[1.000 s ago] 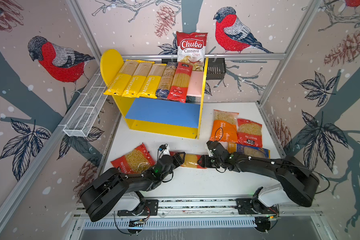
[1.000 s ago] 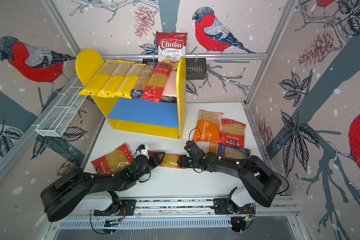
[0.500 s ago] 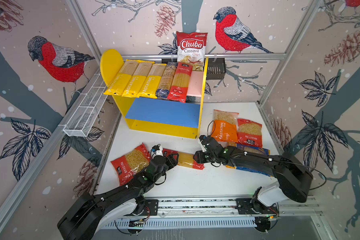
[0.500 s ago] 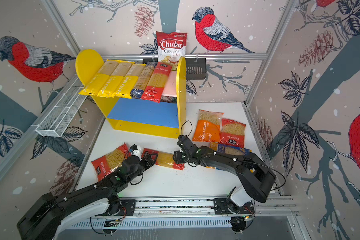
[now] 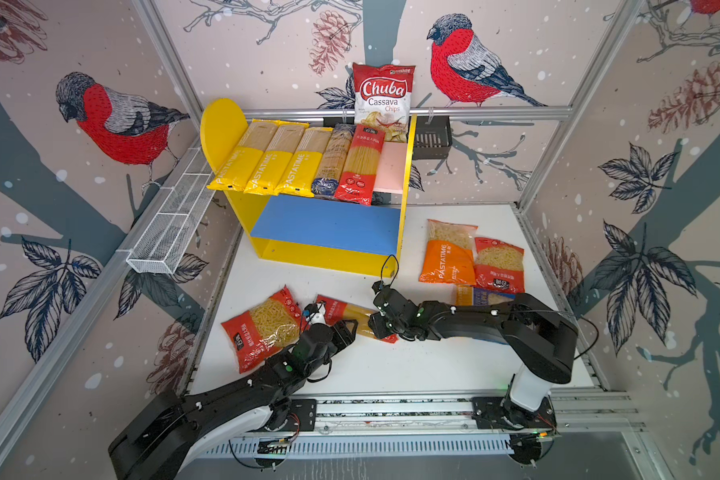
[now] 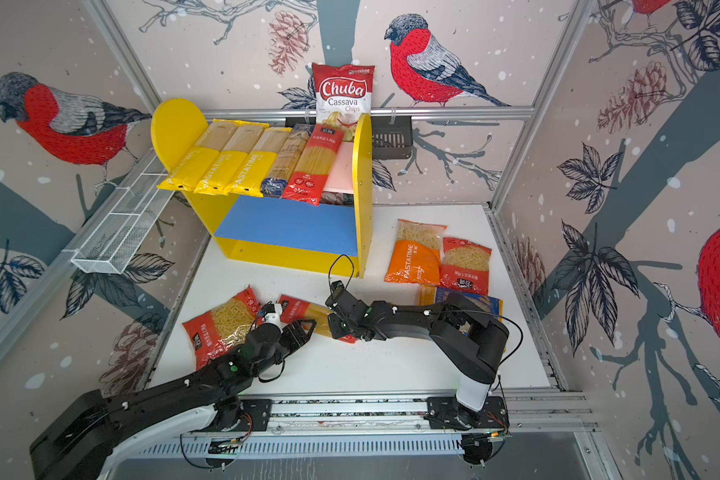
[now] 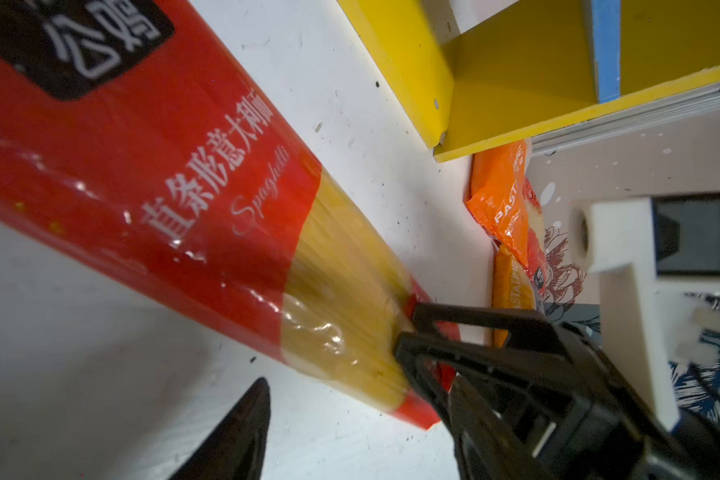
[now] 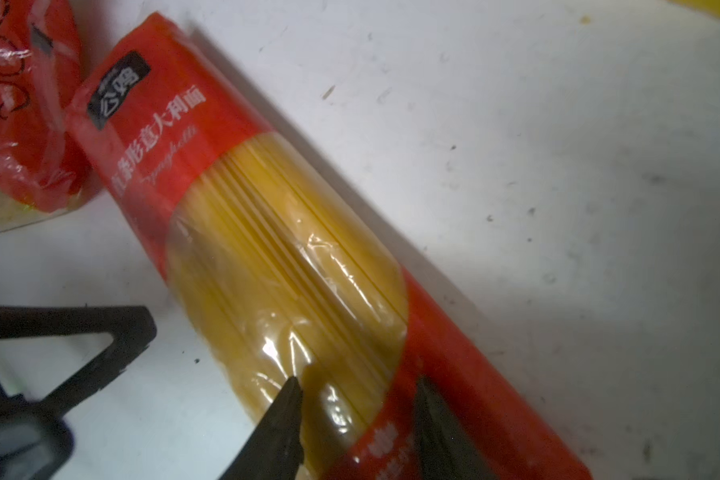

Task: Place and organize the pasta boxes and bags onto the shelf
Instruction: 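Drag the red spaghetti pack out of the pile toward the left gripper, then grasp the red pack's far end with the left gripper while the right holds it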

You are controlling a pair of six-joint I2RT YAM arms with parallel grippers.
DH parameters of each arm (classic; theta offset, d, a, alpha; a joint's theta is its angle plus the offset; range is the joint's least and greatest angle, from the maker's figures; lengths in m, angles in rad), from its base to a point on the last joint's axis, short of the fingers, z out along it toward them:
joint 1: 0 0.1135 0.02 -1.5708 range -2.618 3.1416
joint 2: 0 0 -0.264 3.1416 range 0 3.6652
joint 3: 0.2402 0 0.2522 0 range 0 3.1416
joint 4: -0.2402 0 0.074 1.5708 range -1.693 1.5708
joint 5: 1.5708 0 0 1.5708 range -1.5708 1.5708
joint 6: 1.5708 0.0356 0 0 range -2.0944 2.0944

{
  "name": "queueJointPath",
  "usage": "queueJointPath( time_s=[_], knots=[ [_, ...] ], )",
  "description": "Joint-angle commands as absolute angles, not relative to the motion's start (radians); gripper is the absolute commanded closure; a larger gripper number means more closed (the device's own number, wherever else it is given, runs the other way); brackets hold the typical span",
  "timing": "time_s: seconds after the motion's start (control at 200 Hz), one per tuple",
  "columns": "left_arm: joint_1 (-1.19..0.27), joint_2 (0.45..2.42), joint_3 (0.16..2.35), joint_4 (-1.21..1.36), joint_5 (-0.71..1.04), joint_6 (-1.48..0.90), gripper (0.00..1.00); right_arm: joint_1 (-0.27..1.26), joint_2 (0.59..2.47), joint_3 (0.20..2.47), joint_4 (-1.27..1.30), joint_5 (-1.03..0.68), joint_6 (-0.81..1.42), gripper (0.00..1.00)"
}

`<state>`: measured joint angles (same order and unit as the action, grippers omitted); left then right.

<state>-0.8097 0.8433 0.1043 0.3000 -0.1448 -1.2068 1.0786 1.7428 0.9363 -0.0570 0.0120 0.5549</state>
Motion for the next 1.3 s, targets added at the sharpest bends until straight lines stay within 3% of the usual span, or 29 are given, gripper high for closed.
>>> queueJointPath(
  time_s=[0.0,0.235,0.47,0.69,1.041,1.296],
  knots=[
    [-0.810,0.800,0.094,0.249,-0.208,-1.220,0.32,1.077,1.719,0.928,-0.144,-0.119,0.571,0.55],
    [-0.811,0.738,0.089,0.181,-0.195,-1.249,0.31,0.946,1.591,0.880,-0.131,-0.140,0.538,0.50],
    [-0.854,0.815,0.077,0.240,-0.178,-1.283,0.31,0.900,1.681,0.889,-0.088,-0.113,0.534,0.47],
    [-0.869,0.847,0.063,0.298,-0.249,-1.265,0.32,0.907,1.686,0.821,0.000,-0.277,0.594,0.46],
    [-0.610,0.807,0.098,0.301,-0.027,-1.058,0.38,0.952,1.605,0.718,0.060,-0.502,0.637,0.44],
    [-0.625,0.720,0.055,0.191,-0.026,-1.145,0.33,0.839,1.659,0.733,0.098,-0.467,0.628,0.37]
  ],
)
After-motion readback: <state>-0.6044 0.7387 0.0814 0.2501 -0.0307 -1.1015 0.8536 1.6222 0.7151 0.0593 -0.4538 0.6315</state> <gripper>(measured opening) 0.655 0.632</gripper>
